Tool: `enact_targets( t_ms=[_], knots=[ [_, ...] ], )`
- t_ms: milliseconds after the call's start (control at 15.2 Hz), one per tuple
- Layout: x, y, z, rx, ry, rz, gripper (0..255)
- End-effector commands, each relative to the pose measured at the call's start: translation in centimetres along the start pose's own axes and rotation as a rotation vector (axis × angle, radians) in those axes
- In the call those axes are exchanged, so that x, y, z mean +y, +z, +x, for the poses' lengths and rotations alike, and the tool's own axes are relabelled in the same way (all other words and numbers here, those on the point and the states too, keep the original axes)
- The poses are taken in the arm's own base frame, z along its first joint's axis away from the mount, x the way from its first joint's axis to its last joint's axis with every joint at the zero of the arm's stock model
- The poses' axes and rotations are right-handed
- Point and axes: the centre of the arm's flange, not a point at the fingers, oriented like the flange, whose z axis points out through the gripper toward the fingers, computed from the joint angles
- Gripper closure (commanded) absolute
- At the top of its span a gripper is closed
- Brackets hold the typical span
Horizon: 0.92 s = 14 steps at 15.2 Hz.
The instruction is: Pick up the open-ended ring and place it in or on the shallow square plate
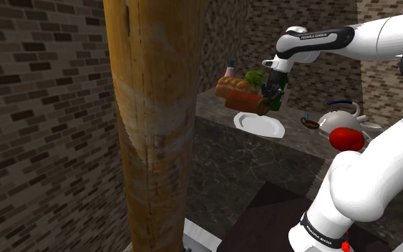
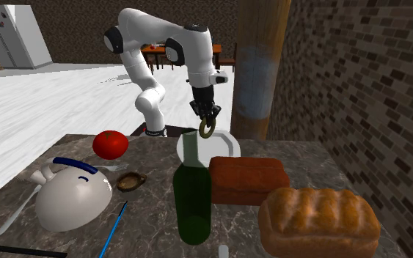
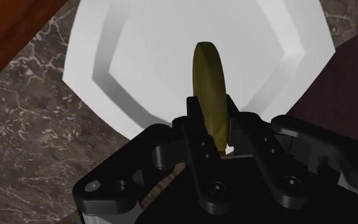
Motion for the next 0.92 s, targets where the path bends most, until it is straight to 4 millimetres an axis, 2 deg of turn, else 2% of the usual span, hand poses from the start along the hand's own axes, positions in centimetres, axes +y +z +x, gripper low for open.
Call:
enact_targets(
  t_ms=[0,528,858],
  knots=[
    [0.0,1.1,0.0,0.0,0.0,-0.001,255],
    [-0.2,5.1,-0.5,0.0,0.0,-0.001,255],
    [-0.2,5.1,-0.5,0.0,0.0,-0.001,255]
  ],
)
